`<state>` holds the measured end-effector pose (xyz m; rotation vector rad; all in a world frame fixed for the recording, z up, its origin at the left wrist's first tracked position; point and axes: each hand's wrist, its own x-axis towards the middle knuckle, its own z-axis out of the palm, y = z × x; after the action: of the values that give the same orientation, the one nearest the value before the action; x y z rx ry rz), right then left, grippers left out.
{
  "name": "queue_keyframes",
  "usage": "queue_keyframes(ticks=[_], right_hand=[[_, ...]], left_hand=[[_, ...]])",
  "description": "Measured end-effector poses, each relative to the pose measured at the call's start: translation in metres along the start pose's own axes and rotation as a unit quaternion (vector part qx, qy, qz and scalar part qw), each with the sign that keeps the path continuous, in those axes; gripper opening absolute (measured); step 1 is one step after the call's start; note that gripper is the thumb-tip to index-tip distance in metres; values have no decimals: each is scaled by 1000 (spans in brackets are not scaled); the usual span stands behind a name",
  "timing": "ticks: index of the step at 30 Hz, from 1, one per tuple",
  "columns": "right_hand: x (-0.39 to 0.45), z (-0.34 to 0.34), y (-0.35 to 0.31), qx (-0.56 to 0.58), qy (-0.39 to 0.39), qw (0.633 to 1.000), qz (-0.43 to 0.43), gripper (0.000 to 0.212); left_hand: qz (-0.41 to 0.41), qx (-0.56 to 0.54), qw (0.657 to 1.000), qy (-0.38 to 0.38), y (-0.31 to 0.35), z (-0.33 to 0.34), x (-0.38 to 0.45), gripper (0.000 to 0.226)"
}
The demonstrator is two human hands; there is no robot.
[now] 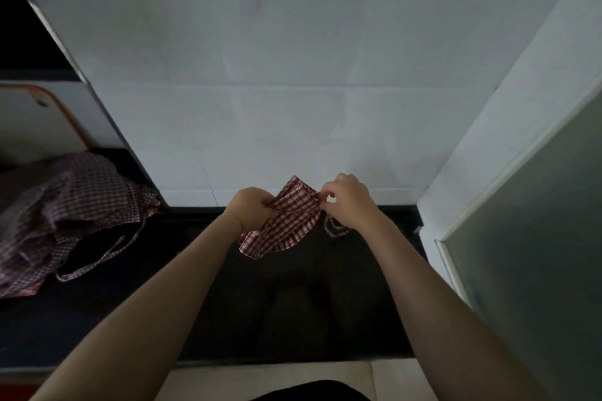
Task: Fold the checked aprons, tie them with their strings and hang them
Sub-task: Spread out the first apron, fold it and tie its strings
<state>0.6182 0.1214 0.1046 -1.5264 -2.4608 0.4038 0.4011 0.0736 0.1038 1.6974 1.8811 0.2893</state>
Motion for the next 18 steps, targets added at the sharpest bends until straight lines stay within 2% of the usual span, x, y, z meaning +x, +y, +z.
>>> queue_keyframes(ticks=[2,6,8,9,11,14,16,18], right_hand=[[-5,-14,-13,65,-18,998,13,6],[-13,-32,-49,196,-24,977,79,9],[-17,-35,-63,209,-20,973,99,16],[-20,-36,-69,180,-12,979,97,21],[-27,-40,-85,101,-25,992,73,26],[-36,-48,-122,17,-132,991,17,29],[-35,-58,-147,-24,-180,983,-10,31],[-30,-75,-162,-22,-191,981,-19,32]], left_hand=[[2,-32,999,-13,-2,-15,-1,20],[-21,-168,984,-48,-7,-35,-7,17],[-32,-194,980,-41,-11,-41,-9,18],[-31,-184,982,-27,-13,-44,-9,19],[-25,-95,995,23,-17,-53,-12,26],[27,107,991,71,-16,-65,-19,28],[98,192,976,45,-11,-68,-23,22],[163,202,966,7,-10,-69,-29,19]])
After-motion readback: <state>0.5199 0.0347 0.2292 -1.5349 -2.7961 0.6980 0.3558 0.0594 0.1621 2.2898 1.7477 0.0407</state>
